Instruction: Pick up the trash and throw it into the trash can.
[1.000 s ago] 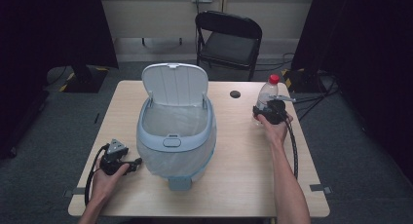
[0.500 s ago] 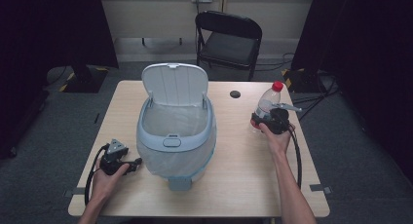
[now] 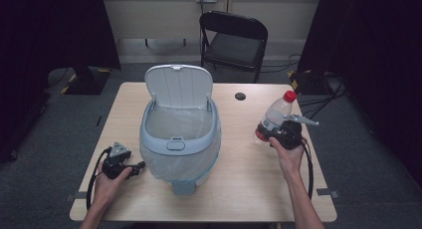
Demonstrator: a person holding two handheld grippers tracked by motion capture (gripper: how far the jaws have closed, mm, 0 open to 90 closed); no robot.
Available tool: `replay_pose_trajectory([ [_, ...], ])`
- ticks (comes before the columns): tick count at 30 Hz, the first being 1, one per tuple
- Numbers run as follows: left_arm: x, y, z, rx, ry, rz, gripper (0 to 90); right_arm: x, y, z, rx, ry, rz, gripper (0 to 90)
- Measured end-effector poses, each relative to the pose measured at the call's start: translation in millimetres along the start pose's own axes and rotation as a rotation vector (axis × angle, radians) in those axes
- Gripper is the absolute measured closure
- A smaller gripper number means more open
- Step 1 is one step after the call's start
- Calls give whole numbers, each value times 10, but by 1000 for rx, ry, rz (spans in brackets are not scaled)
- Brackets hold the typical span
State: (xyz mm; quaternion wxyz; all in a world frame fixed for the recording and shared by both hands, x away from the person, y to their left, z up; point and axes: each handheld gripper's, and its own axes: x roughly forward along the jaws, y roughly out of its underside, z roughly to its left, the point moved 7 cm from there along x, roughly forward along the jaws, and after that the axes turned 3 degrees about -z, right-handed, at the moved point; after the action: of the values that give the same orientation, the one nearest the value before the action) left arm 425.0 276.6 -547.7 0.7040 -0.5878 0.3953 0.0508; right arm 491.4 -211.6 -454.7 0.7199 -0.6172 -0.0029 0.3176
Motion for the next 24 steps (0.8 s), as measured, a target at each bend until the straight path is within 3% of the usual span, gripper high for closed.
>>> replay_pose_trajectory([
  [6,0,0,0,0,0,0,257,-178,-27,181,-33,-45,-5,301],
  [18,0,0,0,0,0,0,257,-487,-190,496,-52,-138,-31,301],
  [24,0,0,0,0,0,0,257,-644,-297,680,-104,-207,-46,302],
])
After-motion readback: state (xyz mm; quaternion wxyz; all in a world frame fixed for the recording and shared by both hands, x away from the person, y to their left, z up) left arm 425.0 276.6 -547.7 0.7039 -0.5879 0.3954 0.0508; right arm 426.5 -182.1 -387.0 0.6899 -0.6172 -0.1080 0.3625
